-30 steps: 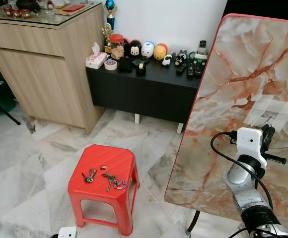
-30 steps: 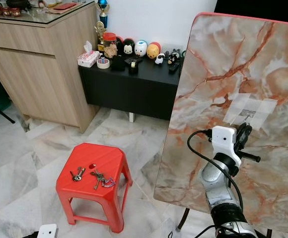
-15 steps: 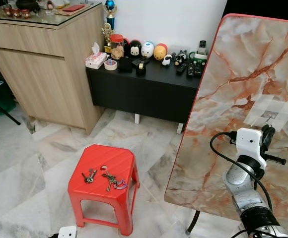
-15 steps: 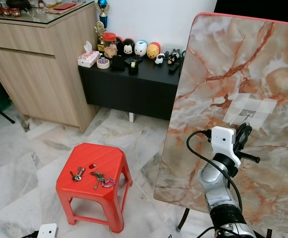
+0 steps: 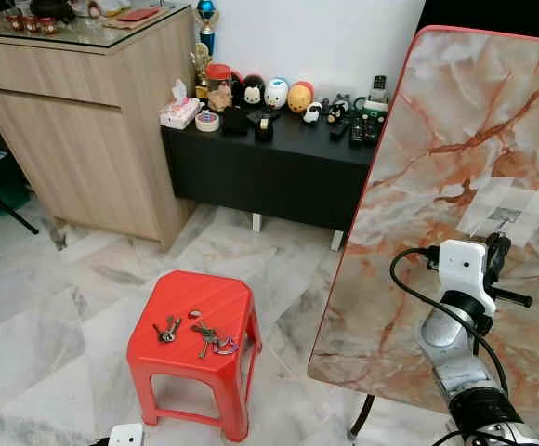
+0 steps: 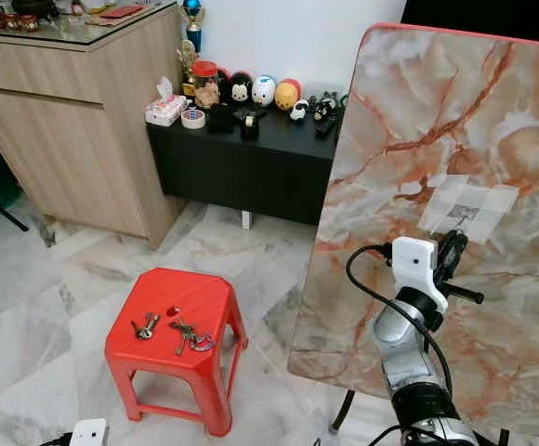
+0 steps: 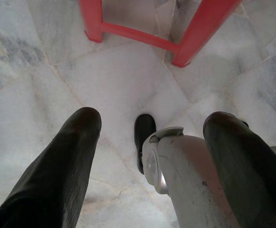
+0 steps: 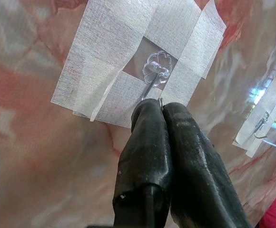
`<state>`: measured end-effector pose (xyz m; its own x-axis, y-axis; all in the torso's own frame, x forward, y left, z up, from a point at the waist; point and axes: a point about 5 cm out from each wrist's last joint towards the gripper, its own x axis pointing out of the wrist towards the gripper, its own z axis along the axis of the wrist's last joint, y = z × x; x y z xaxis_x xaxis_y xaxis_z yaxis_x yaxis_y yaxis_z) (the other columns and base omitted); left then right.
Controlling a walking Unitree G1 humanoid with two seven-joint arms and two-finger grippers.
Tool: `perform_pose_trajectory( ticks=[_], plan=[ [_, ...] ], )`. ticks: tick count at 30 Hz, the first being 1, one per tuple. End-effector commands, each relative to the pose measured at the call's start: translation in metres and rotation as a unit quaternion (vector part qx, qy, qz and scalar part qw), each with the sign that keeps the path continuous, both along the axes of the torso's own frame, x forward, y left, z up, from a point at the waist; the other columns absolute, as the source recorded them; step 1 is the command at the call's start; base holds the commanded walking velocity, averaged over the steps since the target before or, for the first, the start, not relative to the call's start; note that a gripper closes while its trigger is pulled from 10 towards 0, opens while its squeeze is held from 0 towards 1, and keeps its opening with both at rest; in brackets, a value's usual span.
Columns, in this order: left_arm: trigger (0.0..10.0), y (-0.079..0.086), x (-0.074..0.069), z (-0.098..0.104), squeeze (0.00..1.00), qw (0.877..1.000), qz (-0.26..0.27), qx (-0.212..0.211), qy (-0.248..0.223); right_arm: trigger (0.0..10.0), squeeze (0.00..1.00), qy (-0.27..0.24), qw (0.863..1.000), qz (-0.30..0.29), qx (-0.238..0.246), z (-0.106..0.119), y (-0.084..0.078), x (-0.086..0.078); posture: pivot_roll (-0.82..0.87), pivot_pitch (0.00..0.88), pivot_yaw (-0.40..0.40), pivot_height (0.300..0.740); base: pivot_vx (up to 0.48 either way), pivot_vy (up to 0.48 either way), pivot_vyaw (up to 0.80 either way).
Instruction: Hang keys on a hook
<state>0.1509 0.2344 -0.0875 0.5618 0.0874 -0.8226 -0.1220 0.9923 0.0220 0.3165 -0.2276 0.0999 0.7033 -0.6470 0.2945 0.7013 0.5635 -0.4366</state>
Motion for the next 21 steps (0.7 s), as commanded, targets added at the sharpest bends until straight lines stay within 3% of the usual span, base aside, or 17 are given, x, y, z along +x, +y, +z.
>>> perform_pose_trajectory(
  ticks=[1,21],
  plan=[
    [10.0,-0.0003,-0.0005,-0.0003,0.00,1.000,0.005,-0.003,0.000,10.0,0.00,-0.016,1.000,0.002,-0.006,0.0083,0.0001,0.0031,0.00,0.000,-0.067,0.740,0.000,0.000,0.00],
    [10.0,-0.0001,-0.0009,-0.0004,0.00,1.000,0.006,-0.004,0.000,10.0,0.00,-0.019,1.000,-0.003,-0.006,0.0115,-0.0031,0.0054,0.00,0.000,-0.066,0.740,0.000,0.000,0.00]
  ],
)
